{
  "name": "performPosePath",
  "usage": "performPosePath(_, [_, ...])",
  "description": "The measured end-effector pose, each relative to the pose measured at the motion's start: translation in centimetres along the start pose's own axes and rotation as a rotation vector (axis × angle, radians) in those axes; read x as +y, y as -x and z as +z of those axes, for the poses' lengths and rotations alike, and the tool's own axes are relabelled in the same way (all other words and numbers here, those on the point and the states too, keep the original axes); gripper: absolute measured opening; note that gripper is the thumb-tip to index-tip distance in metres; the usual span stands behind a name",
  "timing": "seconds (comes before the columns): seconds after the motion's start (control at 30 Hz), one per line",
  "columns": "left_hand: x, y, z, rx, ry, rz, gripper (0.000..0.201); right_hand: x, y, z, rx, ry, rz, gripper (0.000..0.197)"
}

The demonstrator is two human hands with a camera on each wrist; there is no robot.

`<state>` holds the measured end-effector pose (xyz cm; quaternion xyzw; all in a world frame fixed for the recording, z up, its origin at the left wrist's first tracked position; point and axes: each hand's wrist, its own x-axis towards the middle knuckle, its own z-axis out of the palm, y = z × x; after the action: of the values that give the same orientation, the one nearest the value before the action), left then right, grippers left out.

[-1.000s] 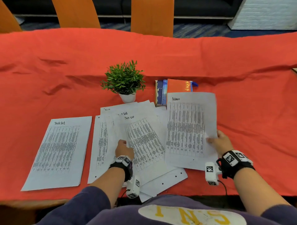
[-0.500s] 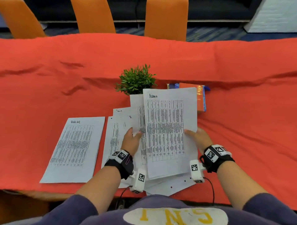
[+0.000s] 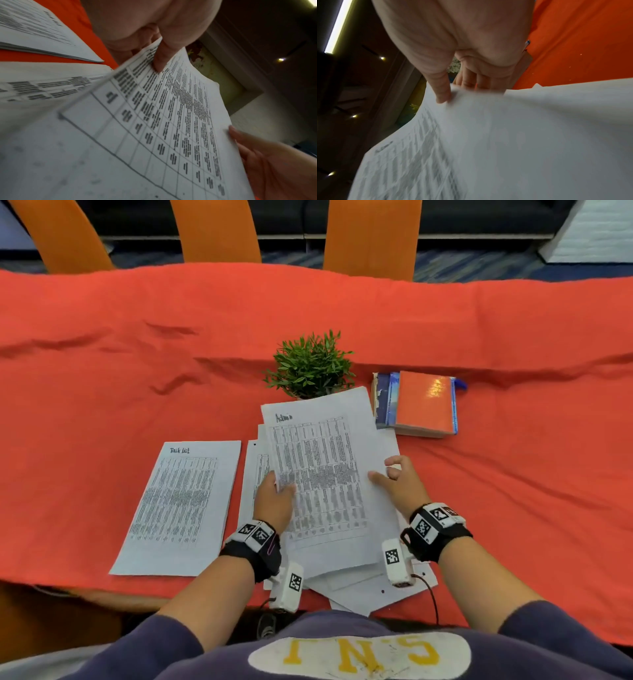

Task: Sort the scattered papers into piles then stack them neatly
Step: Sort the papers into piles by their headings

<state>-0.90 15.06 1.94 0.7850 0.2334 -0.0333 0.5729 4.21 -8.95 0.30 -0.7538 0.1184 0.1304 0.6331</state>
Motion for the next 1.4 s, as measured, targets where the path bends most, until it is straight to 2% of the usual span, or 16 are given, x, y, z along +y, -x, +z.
performPosePath(0.1, [-1.2,-0.5,-2.3,0.054,-0.015,-0.057,0.042,1.3,-0.5,-0.3,0.015,0.103,0.053,0.032])
performPosePath(0.2, [-2.7,-0.8,-4.9,0.119,-0.034,-0.101,0.038,3.8,-1.1,-0.6,0.044,0.427,0.170,0.045])
performPosePath(0.3, [-4.2,-1.1,-7.3,0.175,-0.052,-0.171,0.039,6.3,-1.1,-0.1,0.036,0.781,0.182,0.062])
performPosePath(0.4, [-5.5,-1.4,-8.8,0.219,-0.076,-0.231,0.043,7.0,-0.7,0.5,0.053,0.857,0.197,0.068])
performPosePath(0.53, [-6.4,-1.5,-9.6,0.228,-0.080,-0.268,0.047,6.8,-0.7,0.7,0.179,0.904,0.300,0.084])
performPosePath(0.6, [-5.7,-1.2,-9.5,0.217,-0.069,-0.272,0.050,6.6,-0.9,0.4,0.156,0.869,0.340,0.085])
performPosePath(0.67, [-5.0,-0.8,-9.2,0.212,-0.050,-0.268,0.048,6.6,-1.2,-0.1,0.139,0.796,0.375,0.077])
performPosePath(0.83, [-5.1,-1.4,-8.1,0.165,-0.070,-0.252,0.049,6.1,-0.8,-1.6,0.206,0.623,0.247,0.029])
performPosePath(0.9, [-4.7,-1.4,-7.6,0.145,-0.064,-0.259,0.048,5.5,-0.3,-2.6,0.218,0.595,0.203,0.019])
performPosePath(1.03, [-3.7,-1.0,-6.3,0.135,-0.051,-0.233,0.050,3.9,0.7,-5.4,0.256,0.561,0.082,0.016])
performPosePath(1.23, [-3.3,-2.0,-5.1,0.116,-0.017,-0.191,0.044,0.1,2.6,-10.6,0.320,0.157,-0.053,0.010])
performPosePath(1.4, [-2.0,-2.4,-3.4,0.096,0.015,-0.193,0.044,-0.4,2.5,-10.8,0.257,-0.094,0.001,0.015])
